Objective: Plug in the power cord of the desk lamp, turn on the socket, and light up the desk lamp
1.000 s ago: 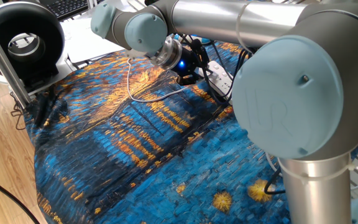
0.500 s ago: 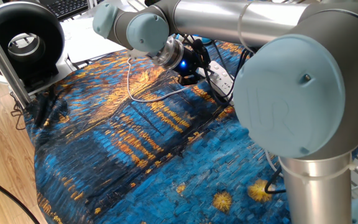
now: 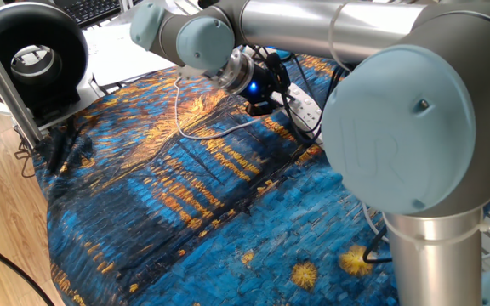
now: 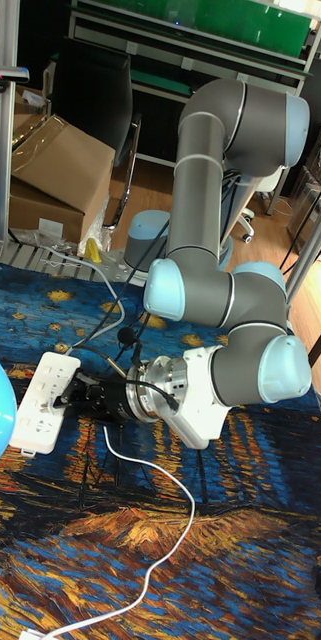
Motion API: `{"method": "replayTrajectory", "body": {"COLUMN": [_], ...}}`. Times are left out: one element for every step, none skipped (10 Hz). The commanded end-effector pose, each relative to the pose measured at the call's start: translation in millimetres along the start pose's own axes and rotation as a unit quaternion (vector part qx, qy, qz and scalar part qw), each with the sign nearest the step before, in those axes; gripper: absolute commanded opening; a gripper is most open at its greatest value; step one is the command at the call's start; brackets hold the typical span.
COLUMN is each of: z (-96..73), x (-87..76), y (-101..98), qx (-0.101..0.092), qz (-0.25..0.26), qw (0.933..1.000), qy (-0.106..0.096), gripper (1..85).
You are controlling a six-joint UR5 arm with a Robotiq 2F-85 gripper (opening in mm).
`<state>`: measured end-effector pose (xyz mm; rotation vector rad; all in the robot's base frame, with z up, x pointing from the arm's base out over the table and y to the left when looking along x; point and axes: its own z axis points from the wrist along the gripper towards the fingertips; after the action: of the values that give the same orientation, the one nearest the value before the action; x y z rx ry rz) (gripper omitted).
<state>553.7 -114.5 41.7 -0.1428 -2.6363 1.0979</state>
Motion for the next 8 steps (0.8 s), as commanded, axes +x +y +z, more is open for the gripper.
{"method": "replayTrajectory", "body": {"z": [0.3, 0.0, -0.1, 2.2, 4.8, 6.6, 8.8, 12.3], "x": [11.3, 14.9, 17.1, 19.6, 22.5, 24.8, 27.0, 30.2], "y": [3.0, 2.7, 3.3, 3.2, 5.3, 2.2, 1.8, 2.6], "qx": [-0.014, -0.015, -0.017, -0.021, -0.028, -0.024, -0.026, -0.033], "qz": [0.003, 0.002, 0.002, -0.001, -0.004, -0.01, -0.014, -0.02], "qw": [0.9997, 0.9996, 0.9994, 0.9992, 0.9989, 0.9988, 0.9986, 0.9981], "qy": [0.019, 0.025, 0.029, 0.033, 0.038, 0.041, 0.044, 0.047], "gripper": [26.3, 26.0, 25.0, 24.0, 24.0, 24.0, 24.0, 24.0]}}
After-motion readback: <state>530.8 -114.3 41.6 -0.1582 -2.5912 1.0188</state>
